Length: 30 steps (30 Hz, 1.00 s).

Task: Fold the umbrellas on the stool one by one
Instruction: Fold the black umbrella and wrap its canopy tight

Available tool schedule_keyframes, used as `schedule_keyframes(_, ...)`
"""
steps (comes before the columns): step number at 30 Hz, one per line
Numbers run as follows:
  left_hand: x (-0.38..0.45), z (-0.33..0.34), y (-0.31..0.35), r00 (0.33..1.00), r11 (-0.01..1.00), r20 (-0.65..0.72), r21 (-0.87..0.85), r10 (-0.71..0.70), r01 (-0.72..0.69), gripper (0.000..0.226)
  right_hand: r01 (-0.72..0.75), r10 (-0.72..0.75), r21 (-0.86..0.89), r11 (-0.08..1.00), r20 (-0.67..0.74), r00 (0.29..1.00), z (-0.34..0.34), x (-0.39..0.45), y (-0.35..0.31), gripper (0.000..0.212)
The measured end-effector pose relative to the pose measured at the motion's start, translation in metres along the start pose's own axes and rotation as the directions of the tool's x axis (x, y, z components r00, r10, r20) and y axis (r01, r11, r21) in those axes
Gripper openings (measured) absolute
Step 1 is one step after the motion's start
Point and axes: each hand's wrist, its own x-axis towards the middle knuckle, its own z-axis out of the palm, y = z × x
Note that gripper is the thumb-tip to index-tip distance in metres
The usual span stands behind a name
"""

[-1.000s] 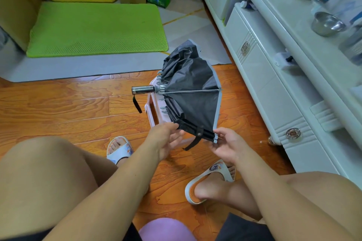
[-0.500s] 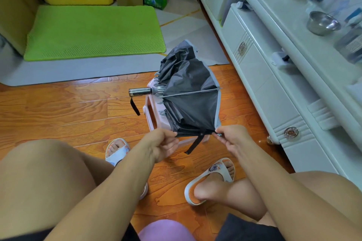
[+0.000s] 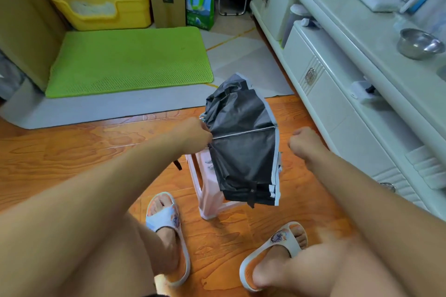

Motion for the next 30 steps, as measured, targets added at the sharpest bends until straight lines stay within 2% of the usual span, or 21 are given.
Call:
schedule_keyframes(2,0.023,-0.001,-0.001,0.998,0.997,-0.038,-0.07,-0.04,0.037,0.024,0.133,-0.129,0.028,0.991,-0.106,0.986,-0.013,0.015,-0.043,0.023)
schedule_keyframes(3,0.036,0.001,0.0,0.997,0.991,-0.057,-0.126,-0.054,0.047,0.025,0.19,-0.186,0.027,0.981,-0.102,0.977,-0.014,0.023,-0.061,0.021)
schedule_keyframes(5,0.06,0.005,0.006,0.997,0.98,-0.06,-0.193,-0.057,0.045,0.025,0.254,-0.255,-0.015,0.967,-0.045,0.966,-0.003,0.04,-0.091,0.017)
schedule_keyframes(7,0.074,0.009,0.012,0.999,0.987,-0.032,-0.161,-0.026,0.02,0.023,0.283,-0.282,-0.069,0.957,0.024,0.959,0.013,0.053,-0.113,0.021)
schedule_keyframes(9,0.082,0.014,0.014,1.0,0.99,-0.017,-0.14,0.0,-0.003,0.02,0.261,-0.257,-0.042,0.964,0.089,0.962,0.028,0.067,-0.125,0.027)
schedule_keyframes(11,0.089,0.017,0.011,1.0,0.986,-0.003,-0.168,-0.02,0.019,0.023,0.235,-0.239,0.043,0.971,0.104,0.965,0.034,0.074,-0.132,0.046)
schedule_keyframes(12,0.093,0.018,0.009,0.999,0.981,0.008,-0.191,-0.035,0.036,0.024,0.244,-0.253,0.096,0.965,0.095,0.963,0.034,0.074,-0.135,0.047)
schedule_keyframes(16,0.097,0.012,0.002,0.984,0.881,0.146,-0.446,-0.102,0.157,0.023,0.41,-0.447,0.328,0.851,0.044,0.893,0.009,0.052,-0.138,0.027)
schedule_keyframes(18,0.093,0.008,0.001,0.979,0.831,0.198,-0.534,-0.054,0.154,0.016,0.471,-0.508,0.379,0.797,-0.004,0.862,-0.005,0.031,-0.127,0.02)
schedule_keyframes(21,0.079,0.003,0.0,0.986,0.852,0.159,-0.523,0.054,0.037,0.02,0.464,-0.502,0.417,0.782,-0.021,0.865,-0.012,0.011,-0.103,0.012)
schedule_keyframes(24,0.065,0.0,-0.003,0.991,0.867,0.093,-0.497,0.099,-0.04,0.023,0.433,-0.453,0.45,0.781,-0.068,0.889,-0.012,0.009,-0.094,0.01)
schedule_keyframes(27,0.051,-0.002,-0.008,0.992,0.902,0.054,-0.423,0.117,-0.083,0.024,0.411,-0.401,0.577,0.706,-0.153,0.903,-0.018,0.006,-0.097,0.014)
schedule_keyframes(30,0.036,-0.003,-0.005,0.982,0.918,0.053,-0.368,0.182,-0.15,0.017,0.325,-0.393,0.684,0.653,-0.06,0.918,-0.021,-0.006,-0.095,0.006)
